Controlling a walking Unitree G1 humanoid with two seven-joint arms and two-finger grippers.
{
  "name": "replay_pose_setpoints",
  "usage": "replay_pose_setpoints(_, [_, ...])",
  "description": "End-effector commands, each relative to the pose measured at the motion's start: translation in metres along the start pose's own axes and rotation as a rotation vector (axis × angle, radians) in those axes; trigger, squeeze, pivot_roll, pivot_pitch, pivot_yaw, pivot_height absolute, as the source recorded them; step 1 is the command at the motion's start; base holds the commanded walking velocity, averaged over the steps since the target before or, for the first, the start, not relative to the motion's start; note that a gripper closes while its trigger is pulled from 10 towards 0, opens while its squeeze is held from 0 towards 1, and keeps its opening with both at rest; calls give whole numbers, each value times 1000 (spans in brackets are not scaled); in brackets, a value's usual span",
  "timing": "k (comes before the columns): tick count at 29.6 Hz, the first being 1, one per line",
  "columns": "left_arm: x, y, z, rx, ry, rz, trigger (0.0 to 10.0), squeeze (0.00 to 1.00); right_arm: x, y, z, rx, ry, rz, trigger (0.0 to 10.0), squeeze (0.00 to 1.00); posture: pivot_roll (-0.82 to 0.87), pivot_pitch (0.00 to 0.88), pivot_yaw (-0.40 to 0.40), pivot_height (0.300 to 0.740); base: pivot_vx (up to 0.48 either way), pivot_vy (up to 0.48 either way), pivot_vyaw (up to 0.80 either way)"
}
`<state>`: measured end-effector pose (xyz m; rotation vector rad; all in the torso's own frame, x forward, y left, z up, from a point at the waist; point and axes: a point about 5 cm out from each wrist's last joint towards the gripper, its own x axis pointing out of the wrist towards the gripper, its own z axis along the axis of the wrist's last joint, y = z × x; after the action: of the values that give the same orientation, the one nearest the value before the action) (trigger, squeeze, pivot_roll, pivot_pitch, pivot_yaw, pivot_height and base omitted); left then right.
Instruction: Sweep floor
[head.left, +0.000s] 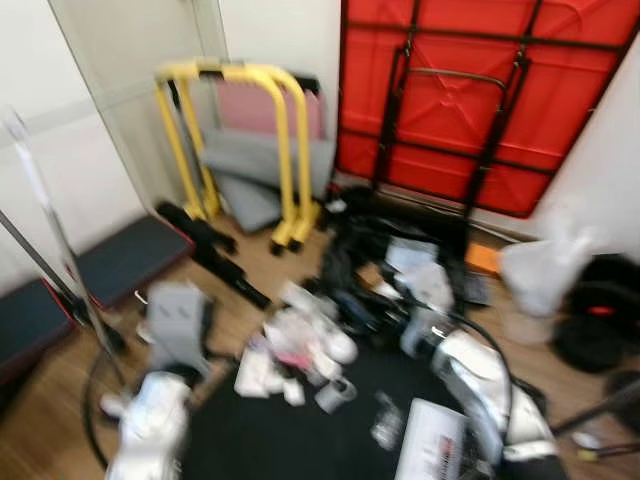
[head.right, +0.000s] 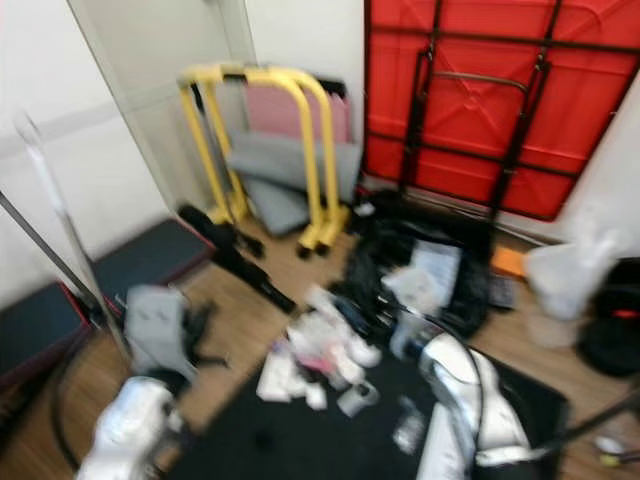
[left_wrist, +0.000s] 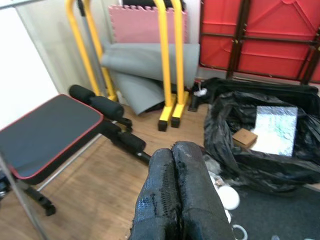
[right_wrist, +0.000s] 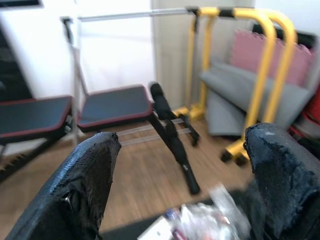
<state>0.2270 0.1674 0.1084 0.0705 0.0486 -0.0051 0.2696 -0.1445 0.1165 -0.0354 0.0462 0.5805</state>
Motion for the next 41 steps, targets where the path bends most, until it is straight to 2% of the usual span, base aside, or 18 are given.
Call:
replay_pose_setpoints(1, [-6, -1, -6, -13, 15, -5, 10000, 0, -2, 1, -4, 7, 8, 6, 10000, 0, -26, 0, -2, 740, 0, 0, 794])
replay_pose_setpoints(6, [-6, 0, -8, -21, 13, -8, 10000, 0, -1, 0, -6, 11, 9, 8, 10000, 0, -20, 0, -2, 740, 0, 0, 794])
replay_pose_setpoints(7, [-5, 0, -9, -25, 7, -14, 7216, 0, 0, 1, -7, 10, 9, 13, 10000, 0, -20, 0, 2, 740, 0, 0, 788])
replay_pose_setpoints(8, [-5, 0, -9, -25, 7, -14, 7216, 0, 0, 1, -7, 10, 9, 13, 10000, 0, -20, 0, 2, 740, 0, 0, 788])
replay_pose_setpoints(9, [-4, -1, -8, -30, 1, -20, 0, 0, 1, 1, -7, 6, 8, 17, 10000, 0, -19, 0, 4, 740, 0, 0, 788])
replay_pose_setpoints(20, [-3, 1, -8, -32, 0, -21, 0, 0, 3, 2, -7, 4, 2, 17, 10000, 0, -11, 0, 4, 740, 0, 0, 788])
replay_pose_setpoints(21, [-3, 2, -9, -24, 10, -15, 8549, 0, 4, 2, -6, 2, 1, 13, 10000, 0, -10, 0, 3, 740, 0, 0, 788])
replay_pose_setpoints(22, [-2, 3, -10, -21, 13, -11, 10000, 0, 5, 1, -6, 1, -1, 8, 10000, 0, -11, 0, 2, 740, 0, 0, 788])
replay_pose_setpoints(31, [2, 8, -11, -20, 7, 5, 10000, 0, 8, -5, -6, -3, -4, -37, 10000, 0, -12, 0, -6, 740, 0, 0, 788])
replay_pose_setpoints(32, [3, 9, -11, -24, 5, 10, 10000, 0, 9, -13, -8, -6, 10, -92, 10000, 0, -11, 0, -15, 740, 0, 0, 775])
replay_pose_setpoints(35, [4, 12, -13, -32, 11, 23, 10000, 0, 9, -21, -10, 1, 29, -145, 10000, 0, -9, 0, -17, 740, 0, 0, 775])
replay_pose_setpoints(36, [4, 19, -19, -47, 29, 50, 10000, 0, 8, -30, -16, 9, 62, -210, 10000, 0, -9, 0, -16, 740, 0, 0, 775])
replay_pose_setpoints(37, [4, 19, -19, -47, 29, 50, 10000, 0, 8, -30, -16, 9, 62, -210, 10000, 0, -9, 0, -16, 740, 0, 0, 775])
replay_pose_setpoints(39, [3, 31, -31, -72, 74, 99, 10000, 0, 3, -45, -29, 15, 133, -309, 10000, 0, -8, 0, -17, 740, 0, 0, 644])
replay_pose_setpoints(41, [1, 35, -37, -80, 94, 116, 10000, 0, 1, -50, -35, 14, 164, -342, 10000, 0, -8, 0, -17, 740, 0, 0, 513])
